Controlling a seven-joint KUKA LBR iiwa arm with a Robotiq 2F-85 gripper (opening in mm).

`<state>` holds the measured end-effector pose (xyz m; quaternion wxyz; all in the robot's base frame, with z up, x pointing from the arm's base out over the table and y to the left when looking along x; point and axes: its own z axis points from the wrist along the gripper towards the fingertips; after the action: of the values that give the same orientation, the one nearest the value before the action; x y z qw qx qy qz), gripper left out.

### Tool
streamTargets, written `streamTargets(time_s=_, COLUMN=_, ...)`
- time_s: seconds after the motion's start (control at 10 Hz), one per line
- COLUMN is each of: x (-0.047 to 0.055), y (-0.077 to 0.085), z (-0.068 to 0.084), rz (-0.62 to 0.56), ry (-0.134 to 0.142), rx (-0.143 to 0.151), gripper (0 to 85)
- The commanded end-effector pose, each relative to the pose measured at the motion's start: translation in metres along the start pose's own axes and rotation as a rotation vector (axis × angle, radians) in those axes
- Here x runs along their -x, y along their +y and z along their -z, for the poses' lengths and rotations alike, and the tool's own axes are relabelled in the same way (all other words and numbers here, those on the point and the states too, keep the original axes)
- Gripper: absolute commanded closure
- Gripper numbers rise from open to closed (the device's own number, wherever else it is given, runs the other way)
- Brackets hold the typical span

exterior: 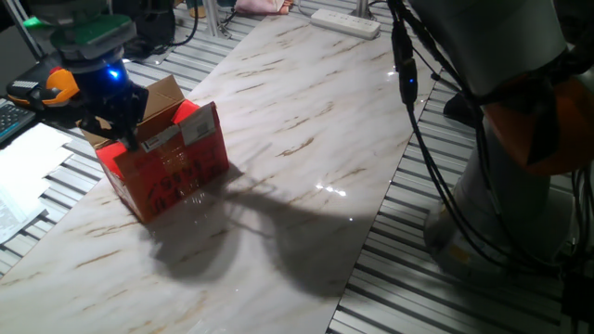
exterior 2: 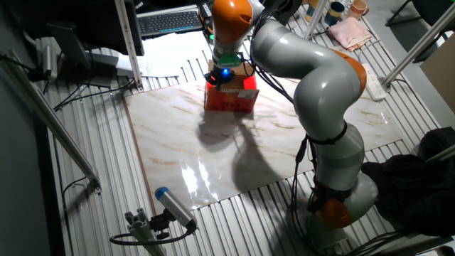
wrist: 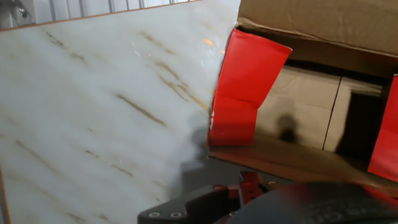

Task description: Cover the box

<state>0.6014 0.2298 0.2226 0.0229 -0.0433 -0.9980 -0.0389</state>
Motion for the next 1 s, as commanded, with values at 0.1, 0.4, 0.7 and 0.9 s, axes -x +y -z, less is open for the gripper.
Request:
streamTargets(time_s=0.1, x=0.006, y=0.0, z=-0.005, rz=-0.003, ry=-0.024, rx=0.003, gripper=85.0)
streamTargets(time_s=0.4, x=0.025, y=-0.006, z=-0.016, rz=0.001, ry=-0.069, rx=0.016, gripper=85.0)
streamTargets(time_s=0.7, x=0.041, y=-0.001, z=-0.023, rz=-0.022, ry=-0.111, rx=0.012, gripper=85.0)
streamTargets(time_s=0.9, x=0.052, y=0.006, z=-0.031, rz=-0.049, ry=-0.166, rx=-0.016, gripper=85.0)
